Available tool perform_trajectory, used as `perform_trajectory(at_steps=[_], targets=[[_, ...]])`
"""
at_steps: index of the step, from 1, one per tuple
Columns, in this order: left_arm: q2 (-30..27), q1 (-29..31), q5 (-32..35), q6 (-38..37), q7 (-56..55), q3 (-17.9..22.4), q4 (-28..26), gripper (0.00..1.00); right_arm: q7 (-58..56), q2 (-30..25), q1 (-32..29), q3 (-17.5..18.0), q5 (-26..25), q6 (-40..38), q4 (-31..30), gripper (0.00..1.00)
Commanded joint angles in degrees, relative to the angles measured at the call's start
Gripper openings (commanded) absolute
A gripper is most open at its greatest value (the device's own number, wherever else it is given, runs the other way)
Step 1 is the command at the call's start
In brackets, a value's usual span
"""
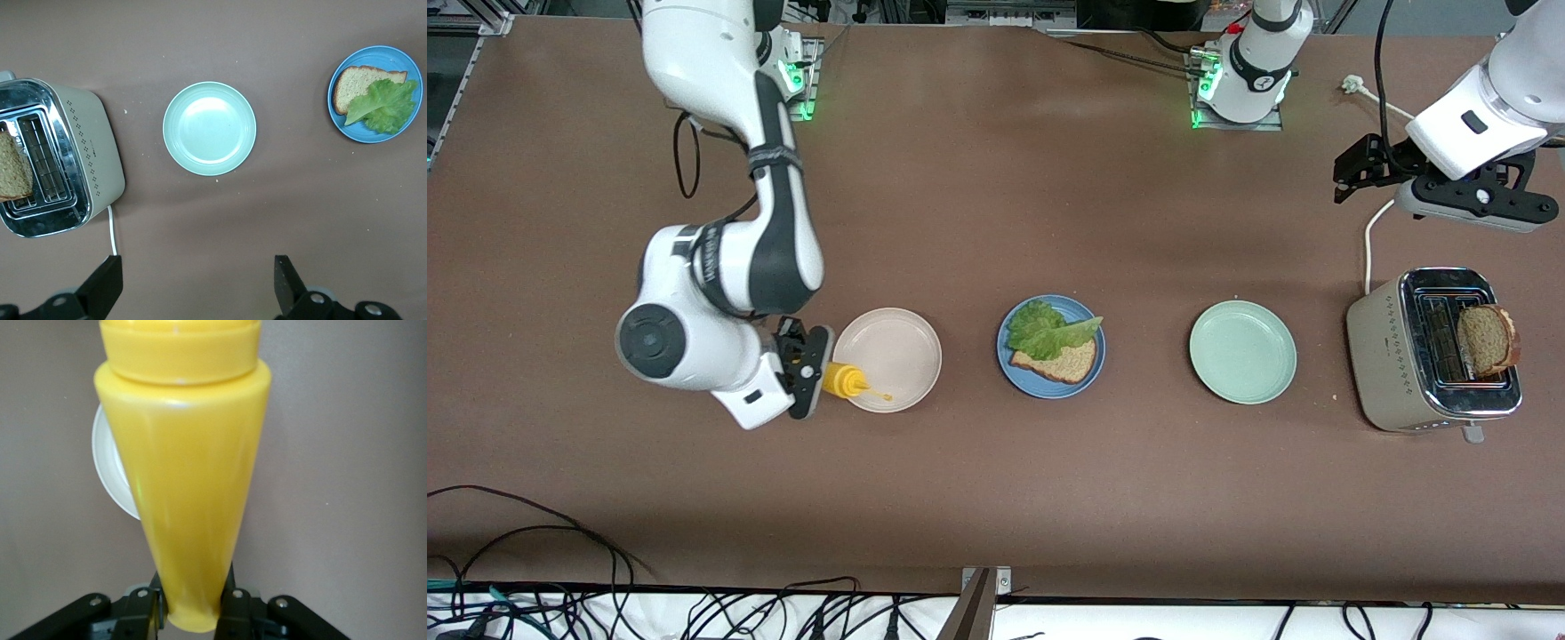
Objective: Make sandwich in blue plate with both arms
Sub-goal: 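Lift the mustard bottle and carry it over the blue plate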
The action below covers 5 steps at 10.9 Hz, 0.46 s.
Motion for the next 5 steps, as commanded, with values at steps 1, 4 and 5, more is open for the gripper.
perform_trajectory(at_steps=[1,4,5], targets=[[-0.38,-0.25,1.26,0.26,-0.35,0.08,-0.24,1.00,11.04,0.49,6.32,-3.60,-5.55,-4.42,3.67,0.00],[-0.38,-0.25,1.26,0.26,-0.26,0.08,-0.24,1.00,21.15,2.32,12.89,-5.00,-11.27,-4.78,5.09,0.00],[-0.38,-0.25,1.26,0.26,-0.34,0.08,-0.24,1.00,23.45,3.73,16.31,-7.27,-11.81,-4.78,5.09,0.00]])
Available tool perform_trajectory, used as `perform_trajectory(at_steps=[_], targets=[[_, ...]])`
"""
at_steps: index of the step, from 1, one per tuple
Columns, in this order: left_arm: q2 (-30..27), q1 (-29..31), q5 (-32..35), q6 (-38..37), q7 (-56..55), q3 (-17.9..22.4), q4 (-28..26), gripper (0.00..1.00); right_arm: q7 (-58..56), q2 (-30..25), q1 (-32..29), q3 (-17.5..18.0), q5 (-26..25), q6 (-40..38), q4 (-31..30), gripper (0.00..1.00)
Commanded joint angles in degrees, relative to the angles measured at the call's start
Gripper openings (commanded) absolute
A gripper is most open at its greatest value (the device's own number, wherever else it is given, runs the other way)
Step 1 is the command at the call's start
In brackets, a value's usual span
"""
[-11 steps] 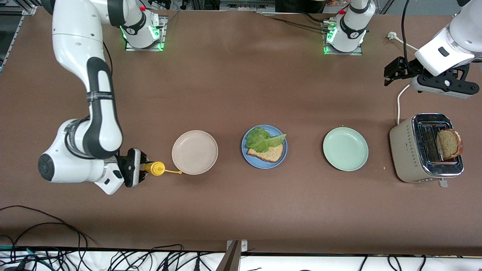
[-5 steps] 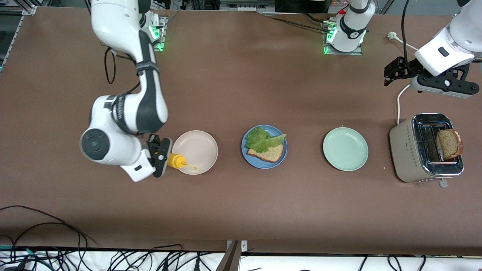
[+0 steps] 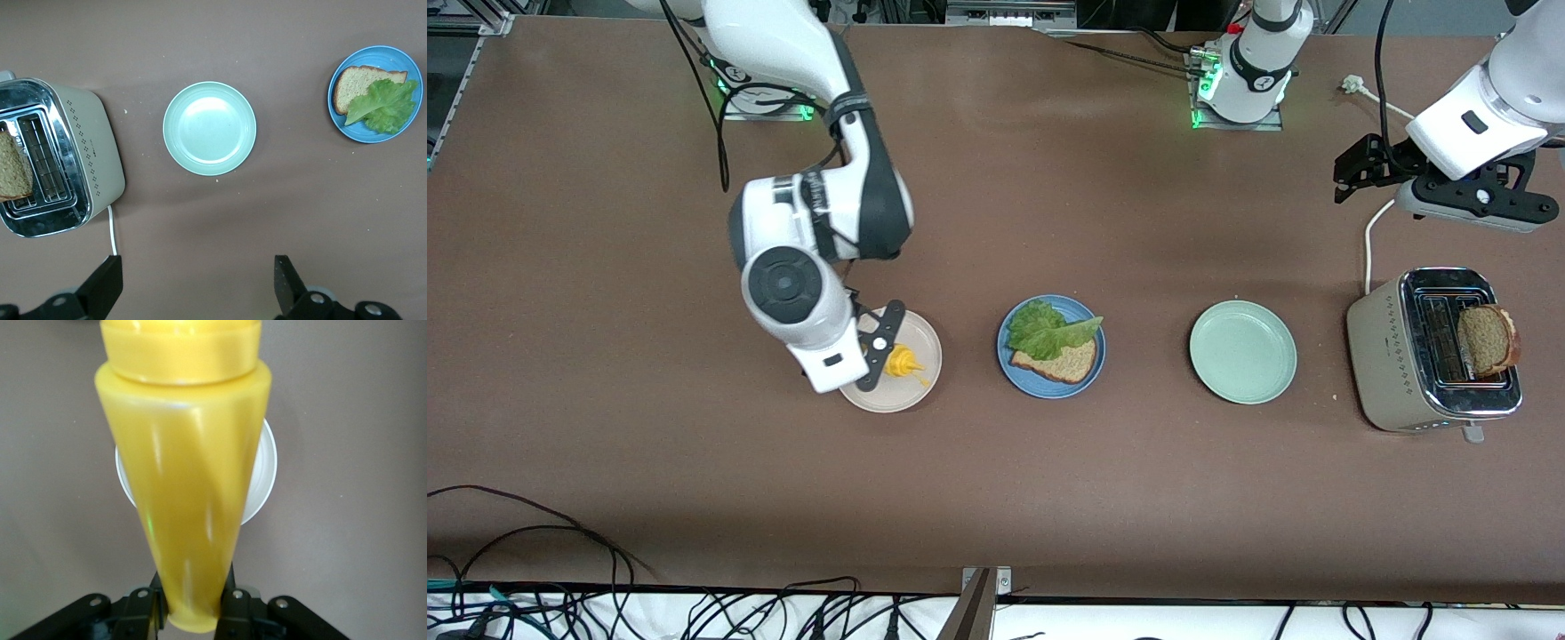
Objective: Make sandwich in blue plate with both arms
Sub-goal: 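Lift the mustard bottle and carry it over the blue plate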
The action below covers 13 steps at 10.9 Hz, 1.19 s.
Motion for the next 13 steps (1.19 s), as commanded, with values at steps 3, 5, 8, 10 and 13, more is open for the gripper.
perform_trajectory(at_steps=[3,5,8,10,13], targets=[[-0.38,-0.25,1.26,0.26,-0.34,0.06,-0.24,1.00,10.57,7.97,15.07,-10.99,-2.71,-1.37,1.79,0.00],[-0.38,-0.25,1.26,0.35,-0.26,0.06,-0.24,1.00,13.65,11.83,19.99,-13.98,-2.80,-1.28,1.88,0.00],[-0.38,-0.25,1.26,0.26,-0.34,0.06,-0.24,1.00,18.14,17.99,25.37,-17.15,-3.06,-1.11,2.49,0.00],[-0.38,-0.25,1.26,0.35,-0.34,0.06,-0.24,1.00,20.60,21.67,26.07,-17.07,-7.09,-1.28,5.12,0.00],[-0.38,-0.25,1.26,0.35,-0.26,0.06,-0.24,1.00,21.05,23.19,26.52,-16.90,-9.81,-0.93,5.22,0.00]])
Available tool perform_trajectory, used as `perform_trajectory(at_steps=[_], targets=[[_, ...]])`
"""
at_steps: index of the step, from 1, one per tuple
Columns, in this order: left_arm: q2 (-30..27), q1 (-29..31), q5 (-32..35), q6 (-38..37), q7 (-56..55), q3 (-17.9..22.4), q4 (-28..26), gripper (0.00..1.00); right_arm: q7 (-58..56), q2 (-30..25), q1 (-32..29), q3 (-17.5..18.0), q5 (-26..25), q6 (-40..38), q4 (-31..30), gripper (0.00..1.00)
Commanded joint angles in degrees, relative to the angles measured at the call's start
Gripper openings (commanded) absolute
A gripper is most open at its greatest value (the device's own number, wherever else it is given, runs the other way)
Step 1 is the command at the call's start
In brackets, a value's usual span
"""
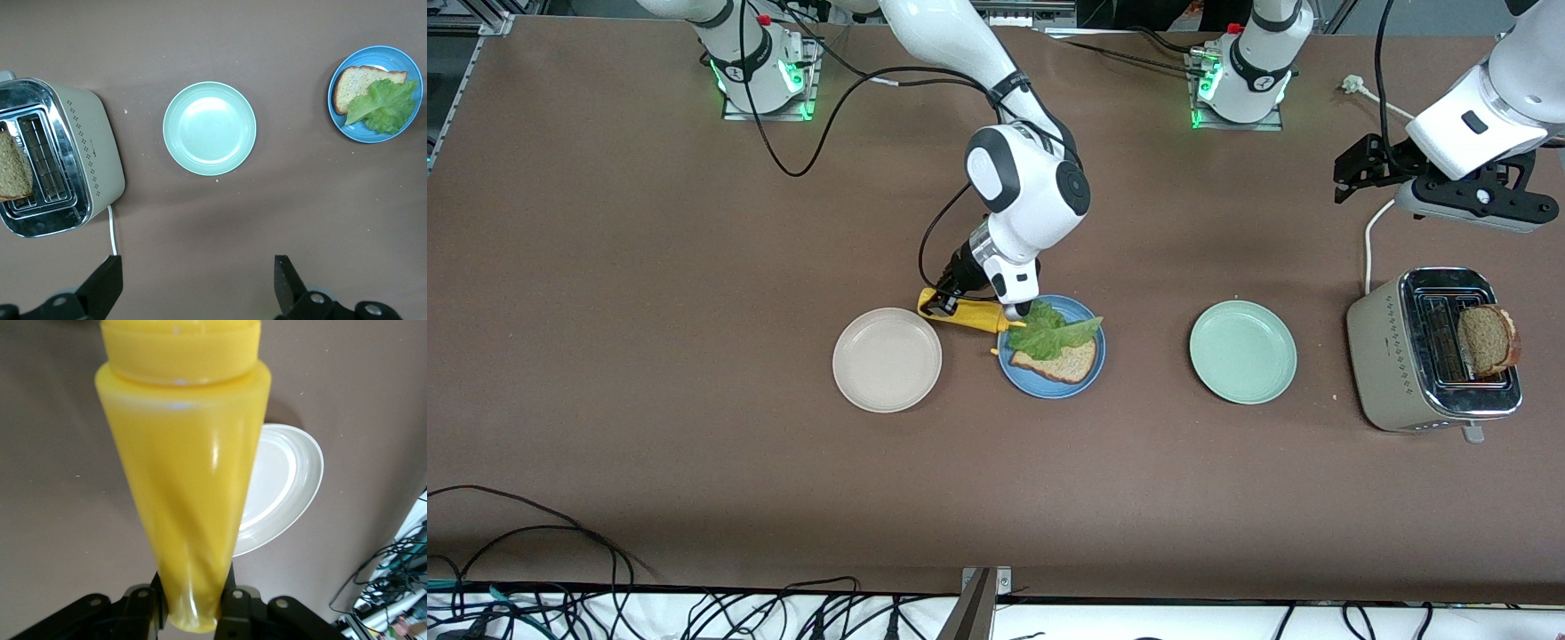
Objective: Make sandwich in blue plate with both arms
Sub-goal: 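Tilt the mustard bottle over the lettuce with the right gripper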
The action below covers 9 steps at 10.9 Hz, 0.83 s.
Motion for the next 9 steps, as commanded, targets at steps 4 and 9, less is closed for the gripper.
perform_trajectory(at_steps=[4,9], targets=[[-0.38,-0.25,1.26,0.26,-0.26,0.06,-0.24,1.00,0.86,4.01,0.51,-2.17,-3.93,-0.31,2.14,0.00],[-0.38,-0.25,1.26,0.35,-0.26,0.06,-0.24,1.00,2.98,6.30,2.01,-2.09,-5.33,0.30,2.14,0.00]])
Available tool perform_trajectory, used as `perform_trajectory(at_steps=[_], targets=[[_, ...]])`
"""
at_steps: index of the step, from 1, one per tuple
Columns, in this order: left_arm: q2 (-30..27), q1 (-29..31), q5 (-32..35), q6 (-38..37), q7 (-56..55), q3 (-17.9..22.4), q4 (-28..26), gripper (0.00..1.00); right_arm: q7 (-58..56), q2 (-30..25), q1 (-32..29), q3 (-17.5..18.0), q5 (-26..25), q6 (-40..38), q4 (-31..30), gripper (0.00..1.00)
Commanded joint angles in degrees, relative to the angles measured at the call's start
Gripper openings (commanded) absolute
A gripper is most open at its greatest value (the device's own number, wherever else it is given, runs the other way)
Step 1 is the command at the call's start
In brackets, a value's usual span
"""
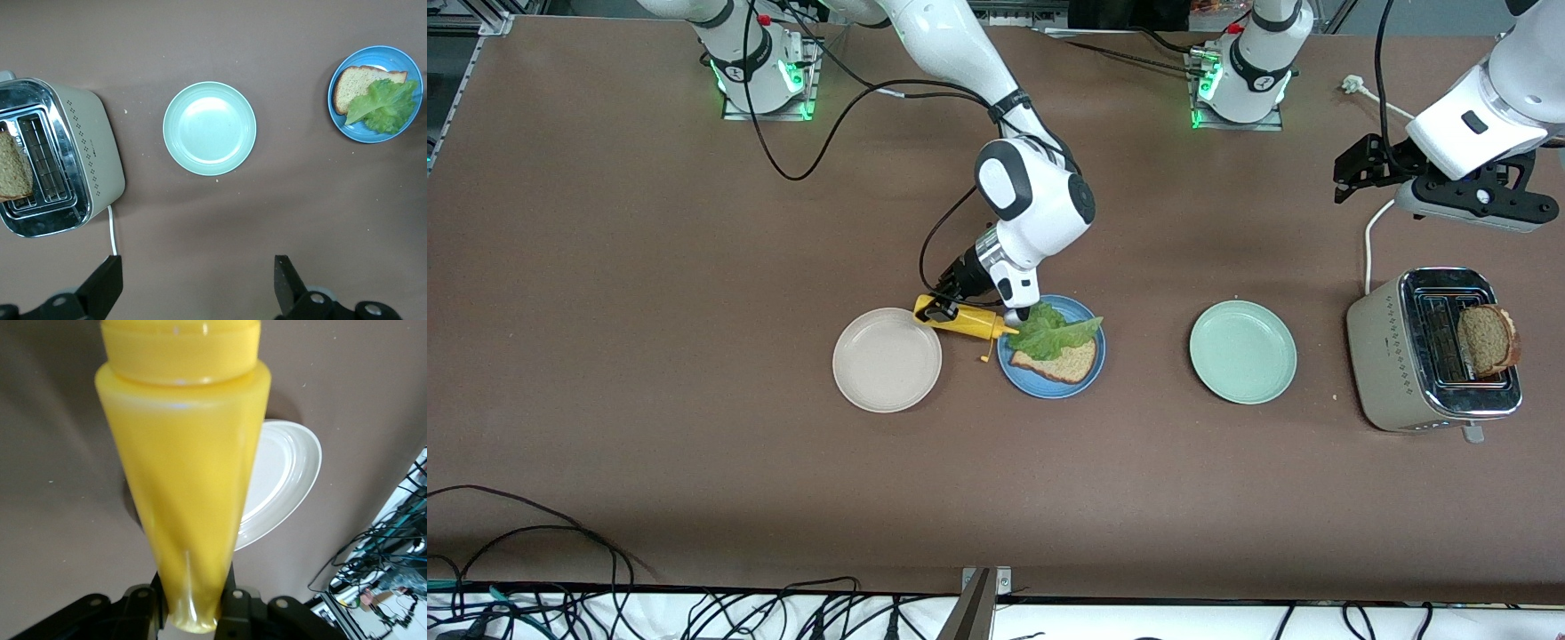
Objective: Make sandwich in blue plate with both arms
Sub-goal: 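Tilt the mustard bottle over the lettuce with the right gripper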
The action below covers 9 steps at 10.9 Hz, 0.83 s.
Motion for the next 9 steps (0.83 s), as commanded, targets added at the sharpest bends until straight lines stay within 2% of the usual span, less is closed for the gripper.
perform_trajectory(at_steps=[1,9], targets=[[-0.38,-0.25,1.26,0.35,-0.26,0.06,-0.24,1.00,1.05,2.30,1.00,-1.82,-1.85,-0.33,1.51,0.00],[-0.38,-0.25,1.26,0.26,-0.26,0.06,-0.24,1.00,0.18,1.34,1.00,-1.82,-1.50,0.19,1.42,0.00]])
